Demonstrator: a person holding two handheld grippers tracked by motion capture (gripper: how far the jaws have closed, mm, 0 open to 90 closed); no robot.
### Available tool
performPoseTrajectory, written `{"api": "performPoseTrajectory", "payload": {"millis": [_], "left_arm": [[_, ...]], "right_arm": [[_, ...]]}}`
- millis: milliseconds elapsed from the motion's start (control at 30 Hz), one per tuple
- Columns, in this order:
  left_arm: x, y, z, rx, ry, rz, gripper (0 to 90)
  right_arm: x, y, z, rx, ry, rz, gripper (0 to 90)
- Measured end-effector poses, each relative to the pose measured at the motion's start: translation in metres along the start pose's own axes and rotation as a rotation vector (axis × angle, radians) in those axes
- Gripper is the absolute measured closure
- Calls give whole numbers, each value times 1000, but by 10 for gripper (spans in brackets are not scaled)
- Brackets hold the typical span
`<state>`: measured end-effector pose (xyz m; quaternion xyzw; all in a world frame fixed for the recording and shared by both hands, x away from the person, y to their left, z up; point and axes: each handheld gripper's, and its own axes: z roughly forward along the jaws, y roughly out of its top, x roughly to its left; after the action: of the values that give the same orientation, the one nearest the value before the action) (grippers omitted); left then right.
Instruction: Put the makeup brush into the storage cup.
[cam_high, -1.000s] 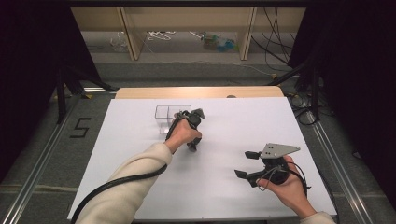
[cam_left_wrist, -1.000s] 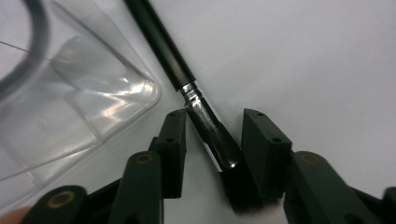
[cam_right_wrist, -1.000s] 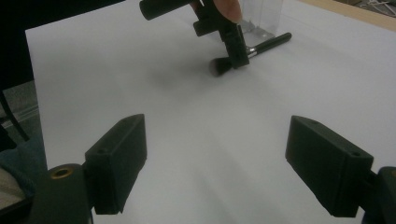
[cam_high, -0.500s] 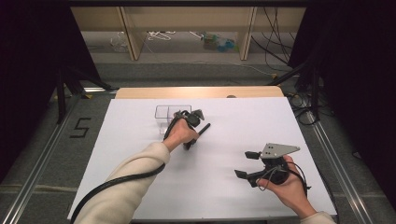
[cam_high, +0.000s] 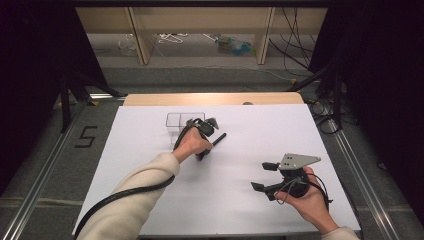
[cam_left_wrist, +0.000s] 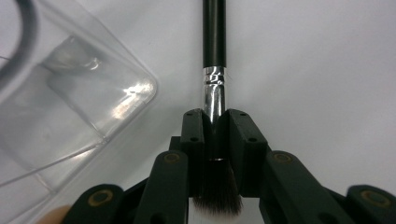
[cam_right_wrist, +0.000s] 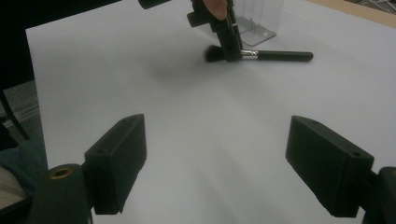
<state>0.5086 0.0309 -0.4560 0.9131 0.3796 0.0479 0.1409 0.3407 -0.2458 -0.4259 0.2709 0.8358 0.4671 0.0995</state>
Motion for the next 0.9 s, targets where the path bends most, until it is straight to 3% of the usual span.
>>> {"api": "performPoseTrajectory", "payload": {"millis": [333, 500, 900], "left_arm": [[-5, -7, -17, -45, 10, 75, 766], [-7, -21, -31, -60, 1, 135, 766], [-15, -48, -54, -82, -14, 210, 765]], "right_arm": [[1, 0, 0, 0, 3, -11, 213], [2, 0, 1, -2, 7, -33, 223], [3, 0, 4, 2, 28, -70, 227]]}}
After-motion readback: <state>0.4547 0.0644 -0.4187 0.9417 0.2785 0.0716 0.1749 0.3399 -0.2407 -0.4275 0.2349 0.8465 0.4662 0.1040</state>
